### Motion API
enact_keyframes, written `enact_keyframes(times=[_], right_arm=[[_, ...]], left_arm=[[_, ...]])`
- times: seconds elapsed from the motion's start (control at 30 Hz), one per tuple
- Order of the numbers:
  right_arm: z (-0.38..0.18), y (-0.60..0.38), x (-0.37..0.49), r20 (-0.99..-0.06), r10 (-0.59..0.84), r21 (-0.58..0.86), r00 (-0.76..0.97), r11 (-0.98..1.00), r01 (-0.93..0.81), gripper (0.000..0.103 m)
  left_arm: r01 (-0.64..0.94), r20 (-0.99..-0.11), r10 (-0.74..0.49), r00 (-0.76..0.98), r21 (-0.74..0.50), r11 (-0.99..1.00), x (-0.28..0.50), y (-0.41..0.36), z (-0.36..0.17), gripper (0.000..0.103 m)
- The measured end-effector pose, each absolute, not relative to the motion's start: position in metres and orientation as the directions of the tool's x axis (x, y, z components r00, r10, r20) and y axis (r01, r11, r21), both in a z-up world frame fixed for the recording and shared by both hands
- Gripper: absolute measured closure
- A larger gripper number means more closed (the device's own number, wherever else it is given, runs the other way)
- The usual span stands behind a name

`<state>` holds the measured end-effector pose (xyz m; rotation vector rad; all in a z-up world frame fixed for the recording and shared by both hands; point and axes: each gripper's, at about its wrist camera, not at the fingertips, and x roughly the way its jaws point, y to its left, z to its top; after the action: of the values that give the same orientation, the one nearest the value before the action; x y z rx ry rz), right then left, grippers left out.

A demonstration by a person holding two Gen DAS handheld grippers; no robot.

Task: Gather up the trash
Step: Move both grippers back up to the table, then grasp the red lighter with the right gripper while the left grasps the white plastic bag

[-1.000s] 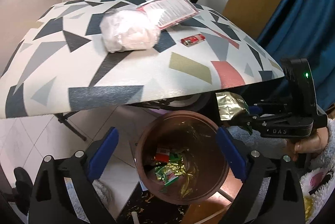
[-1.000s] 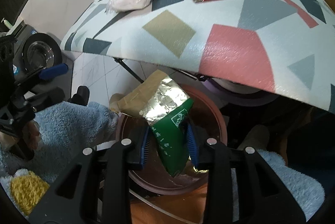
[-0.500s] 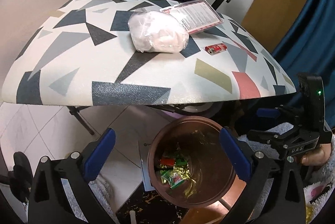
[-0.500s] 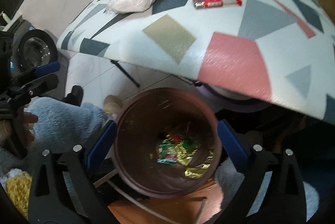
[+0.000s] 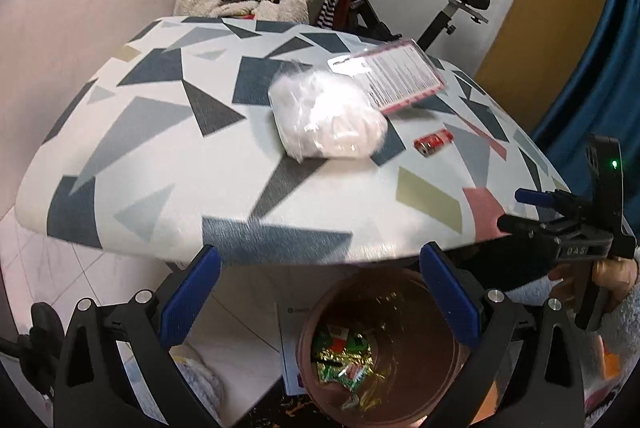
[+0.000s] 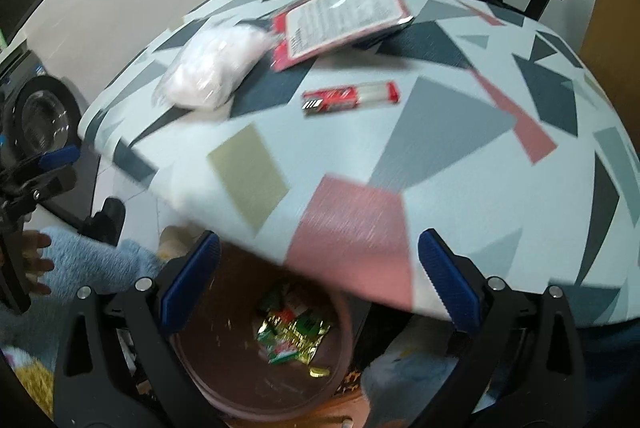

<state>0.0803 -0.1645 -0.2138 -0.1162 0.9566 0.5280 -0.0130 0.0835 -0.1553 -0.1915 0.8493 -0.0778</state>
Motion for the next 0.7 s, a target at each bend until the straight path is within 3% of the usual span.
enact_keyframes(times=[0.23,0.7], right_arm=[[-0.222,-0.159,0.144,-0.812,0.369,0.148,0.453,0.88,-0.451,0.006],[-0.236,-0.119,0.199,-0.844,0.257,0.03,0.472,0.9,-0.436,0.005]], left_arm=[[-0.013,-0.735,-0.159,0.66,-0.223,0.975,0.013,0.093,-0.149,0.006],[-0.077,-0.781,-0.123,0.613,-0.214,0.974,0.049,0.106,-0.163,0.006]])
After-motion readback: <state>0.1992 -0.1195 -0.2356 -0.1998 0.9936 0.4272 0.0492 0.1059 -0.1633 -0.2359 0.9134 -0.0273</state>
